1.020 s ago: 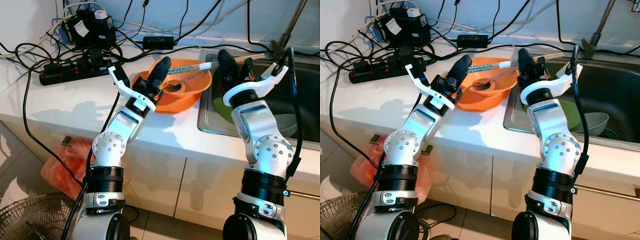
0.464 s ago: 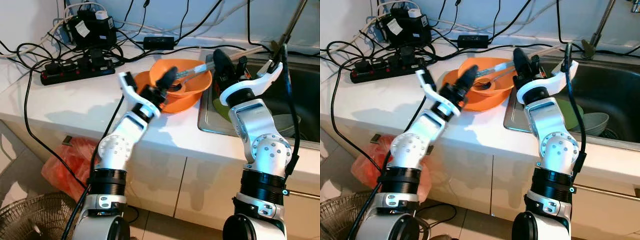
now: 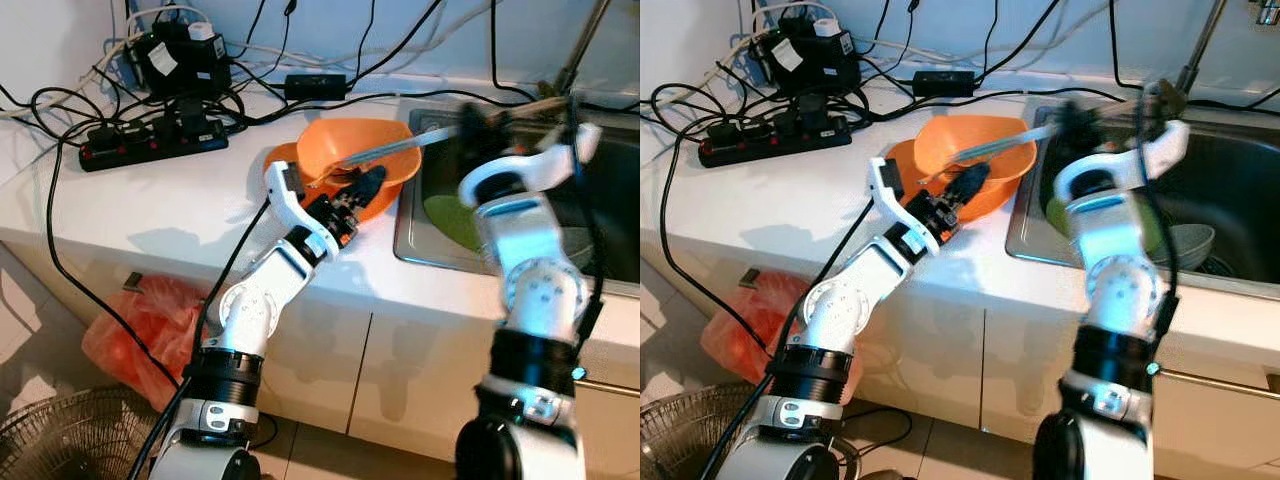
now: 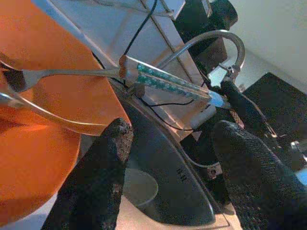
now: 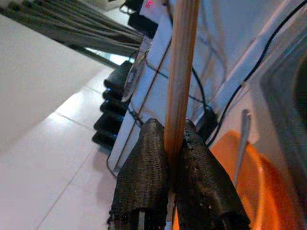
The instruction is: Kitchen organization
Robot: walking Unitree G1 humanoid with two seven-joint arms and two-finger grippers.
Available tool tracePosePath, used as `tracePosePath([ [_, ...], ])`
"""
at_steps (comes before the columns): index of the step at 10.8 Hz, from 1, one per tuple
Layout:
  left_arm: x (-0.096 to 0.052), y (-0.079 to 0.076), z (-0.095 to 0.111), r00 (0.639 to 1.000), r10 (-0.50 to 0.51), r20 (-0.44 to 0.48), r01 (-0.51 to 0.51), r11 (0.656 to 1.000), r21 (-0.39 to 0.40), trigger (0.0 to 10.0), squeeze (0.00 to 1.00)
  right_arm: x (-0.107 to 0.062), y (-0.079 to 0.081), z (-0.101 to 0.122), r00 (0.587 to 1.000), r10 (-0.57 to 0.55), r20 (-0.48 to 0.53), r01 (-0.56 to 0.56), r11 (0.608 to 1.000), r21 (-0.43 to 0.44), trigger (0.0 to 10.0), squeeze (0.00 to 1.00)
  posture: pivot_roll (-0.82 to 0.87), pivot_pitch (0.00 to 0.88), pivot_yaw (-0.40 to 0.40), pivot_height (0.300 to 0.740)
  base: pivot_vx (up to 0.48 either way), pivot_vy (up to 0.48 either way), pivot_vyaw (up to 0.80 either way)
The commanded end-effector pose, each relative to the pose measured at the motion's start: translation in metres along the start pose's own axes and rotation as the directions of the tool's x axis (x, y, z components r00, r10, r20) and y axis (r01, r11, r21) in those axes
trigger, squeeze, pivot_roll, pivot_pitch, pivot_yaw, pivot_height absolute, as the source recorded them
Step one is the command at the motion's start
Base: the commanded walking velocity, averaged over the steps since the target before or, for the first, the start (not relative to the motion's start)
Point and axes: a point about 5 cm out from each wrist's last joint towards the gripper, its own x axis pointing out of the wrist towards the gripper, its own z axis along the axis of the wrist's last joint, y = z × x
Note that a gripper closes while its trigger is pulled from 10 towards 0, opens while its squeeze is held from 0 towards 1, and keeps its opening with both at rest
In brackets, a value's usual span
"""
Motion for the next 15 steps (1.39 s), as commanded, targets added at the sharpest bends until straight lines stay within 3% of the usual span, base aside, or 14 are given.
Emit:
tracePosePath([
  [1, 0.003, -0.008, -0.003, 1.0, -0.026, 0.0, 0.025, 1.0, 0.018, 10.0, 1.0, 0.004, 0.002, 0.004, 0.999, -0.015, 0.029, 0.015, 1.0, -0.008, 0.0, 0.0, 0.01, 0.01, 0.05, 0.74, 0.0, 0.0, 0.0],
  [3, 0.002, -0.01, -0.004, 1.0, -0.03, -0.01, 0.03, 0.998, 0.064, 10.0, 1.0, 0.006, -0.01, 0.022, 0.991, -0.079, 0.108, 0.086, 0.994, -0.065, 0.0, 0.0, 0.01, 0.007, 0.051, 0.74, 0.0, 0.0, 0.0],
  [4, 0.002, -0.009, -0.001, 1.0, -0.014, 0.008, 0.013, 0.99, 0.138, 10.0, 1.0, 0.008, -0.02, 0.039, 0.975, -0.131, 0.182, 0.154, 0.981, -0.121, 0.0, 0.0, 0.01, 0.006, 0.051, 0.74, 0.0, 0.0, 0.0],
  [8, 0.0, -0.012, 0.001, 1.0, -0.011, 0.009, 0.009, 0.973, 0.232, 10.0, 1.0, 0.011, -0.031, 0.074, 0.943, -0.152, 0.297, 0.226, 0.946, -0.232, 0.0, 0.0, 0.01, 0.006, 0.05, 0.74, 0.0, 0.0, 0.0],
  [10, 0.0, -0.012, 0.0, 1.0, -0.006, 0.005, 0.005, 0.963, 0.27, 10.0, 1.0, 0.008, -0.044, 0.085, 0.919, -0.194, 0.343, 0.299, 0.91, -0.287, 0.0, 0.0, 0.01, 0.008, 0.052, 0.74, 0.0, 0.0, 0.0],
  [11, 0.0, -0.012, -0.002, 1.0, 0.003, -0.02, 0.004, 0.942, 0.337, 10.0, 0.91, 0.006, -0.054, 0.084, 0.908, -0.232, 0.349, 0.362, 0.853, -0.376, 0.0, 0.0, 0.01, 0.008, 0.052, 0.74, 0.0, 0.0, 0.0],
  [12, 0.0, -0.011, -0.006, 0.998, 0.019, -0.057, 0.008, 0.897, 0.441, 10.0, 0.0, 0.005, -0.059, 0.077, 0.915, -0.22, 0.337, 0.384, 0.73, -0.565, 4.3, 0.0, 0.02, 0.012, 0.051, 0.74, 0.0, 0.0, 0.0],
  [13, -0.001, -0.01, -0.008, 0.997, 0.019, -0.075, 0.017, 0.887, 0.461, 10.0, 0.0, 0.005, -0.062, 0.074, 0.916, -0.232, 0.326, 0.391, 0.69, -0.609, 9.5, 0.0, 0.02, 0.012, 0.05, 0.74, 0.0, 0.0, 0.0],
  [15, -0.004, -0.005, -0.014, 0.99, 0.048, -0.133, 0.034, 0.833, 0.552, 10.0, 0.0, 0.006, -0.07, 0.065, 0.924, -0.235, 0.302, 0.382, 0.558, -0.737, 10.0, 0.0, 0.02, 0.019, 0.051, 0.74, 0.0, 0.0, 0.0],
])
